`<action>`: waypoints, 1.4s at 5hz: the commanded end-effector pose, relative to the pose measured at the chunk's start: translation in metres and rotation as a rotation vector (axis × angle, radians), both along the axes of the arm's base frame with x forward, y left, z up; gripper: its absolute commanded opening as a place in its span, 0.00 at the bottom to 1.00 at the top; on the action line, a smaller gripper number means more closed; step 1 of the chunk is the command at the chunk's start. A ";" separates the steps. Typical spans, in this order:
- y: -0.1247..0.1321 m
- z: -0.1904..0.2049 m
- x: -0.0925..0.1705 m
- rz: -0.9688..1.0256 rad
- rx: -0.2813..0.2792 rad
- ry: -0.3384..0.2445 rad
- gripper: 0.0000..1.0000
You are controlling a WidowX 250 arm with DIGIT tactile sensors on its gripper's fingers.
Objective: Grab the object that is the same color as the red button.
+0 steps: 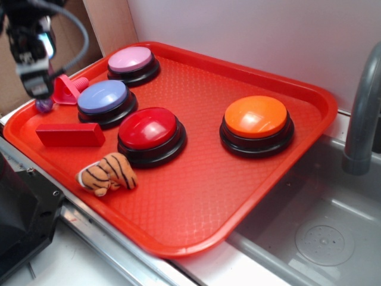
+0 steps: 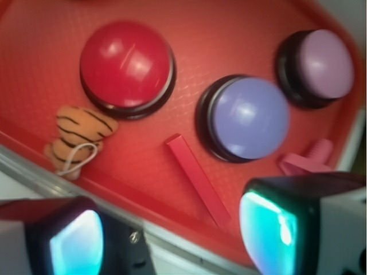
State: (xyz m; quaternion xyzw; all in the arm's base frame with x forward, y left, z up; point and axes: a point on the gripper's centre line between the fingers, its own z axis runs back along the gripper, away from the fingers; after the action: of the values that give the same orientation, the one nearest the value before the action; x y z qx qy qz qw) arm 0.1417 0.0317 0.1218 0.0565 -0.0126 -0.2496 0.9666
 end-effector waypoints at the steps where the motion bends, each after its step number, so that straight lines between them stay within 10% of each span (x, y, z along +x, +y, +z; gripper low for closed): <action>1: 0.024 -0.038 -0.008 0.078 0.034 0.028 1.00; 6: 0.064 -0.102 -0.002 0.034 -0.070 -0.047 1.00; 7: 0.065 -0.107 -0.002 0.024 -0.090 -0.035 0.00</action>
State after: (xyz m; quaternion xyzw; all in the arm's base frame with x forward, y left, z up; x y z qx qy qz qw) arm 0.1360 0.0908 0.0124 0.0104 -0.0349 -0.2391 0.9703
